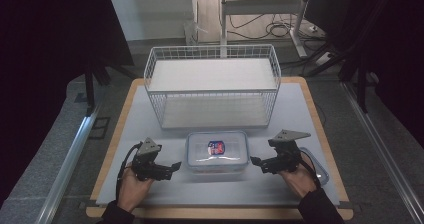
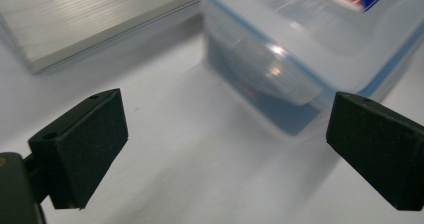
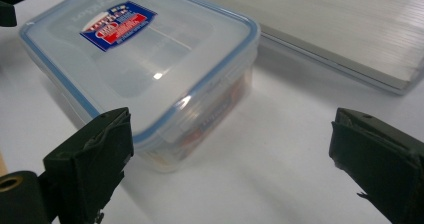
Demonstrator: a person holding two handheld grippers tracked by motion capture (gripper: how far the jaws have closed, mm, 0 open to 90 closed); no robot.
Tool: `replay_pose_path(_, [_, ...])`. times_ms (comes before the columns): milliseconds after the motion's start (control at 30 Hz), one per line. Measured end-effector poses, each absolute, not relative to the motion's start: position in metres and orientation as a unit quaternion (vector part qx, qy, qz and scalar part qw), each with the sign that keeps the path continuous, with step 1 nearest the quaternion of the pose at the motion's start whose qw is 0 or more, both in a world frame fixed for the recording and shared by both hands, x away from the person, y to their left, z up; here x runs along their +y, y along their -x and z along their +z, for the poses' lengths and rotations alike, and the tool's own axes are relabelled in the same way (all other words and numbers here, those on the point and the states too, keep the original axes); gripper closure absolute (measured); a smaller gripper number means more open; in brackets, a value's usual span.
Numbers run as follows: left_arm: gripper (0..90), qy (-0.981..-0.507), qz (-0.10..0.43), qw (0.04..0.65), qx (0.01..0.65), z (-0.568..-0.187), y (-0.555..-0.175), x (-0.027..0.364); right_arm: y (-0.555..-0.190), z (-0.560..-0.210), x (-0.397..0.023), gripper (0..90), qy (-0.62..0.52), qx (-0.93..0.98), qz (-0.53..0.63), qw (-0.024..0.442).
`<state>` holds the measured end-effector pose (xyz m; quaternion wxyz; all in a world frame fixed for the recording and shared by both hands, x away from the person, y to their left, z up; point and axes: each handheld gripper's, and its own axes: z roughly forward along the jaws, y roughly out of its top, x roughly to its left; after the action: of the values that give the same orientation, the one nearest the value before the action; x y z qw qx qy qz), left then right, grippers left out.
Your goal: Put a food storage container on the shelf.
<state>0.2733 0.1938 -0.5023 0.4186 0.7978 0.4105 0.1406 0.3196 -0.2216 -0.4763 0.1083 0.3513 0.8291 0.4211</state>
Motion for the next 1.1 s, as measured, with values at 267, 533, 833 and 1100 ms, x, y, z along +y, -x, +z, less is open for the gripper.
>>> replay_pose_path(267, [1.3,-0.801,0.096,0.442,0.391,-0.493,-0.281,0.179,-0.322,-0.475,-0.205,4.0,-0.329,0.839,0.423,0.092])
replay_pose_path(533, [0.0,-0.796,0.028,0.456,0.397,-0.500,-0.302,0.167,-0.330,-0.473,-0.190,2.2,-0.320,0.846,0.422,0.057])
replay_pose_path(833, [0.0,-0.802,-0.041,0.449,0.391,-0.516,-0.325,0.156,-0.351,-0.490,-0.177,4.1,-0.346,0.850,0.397,-0.011])
replay_pose_path(1100, [1.9,-0.804,-0.052,0.442,0.396,-0.514,-0.322,0.153,-0.360,-0.496,-0.182,12.8,-0.383,0.827,0.404,-0.085])
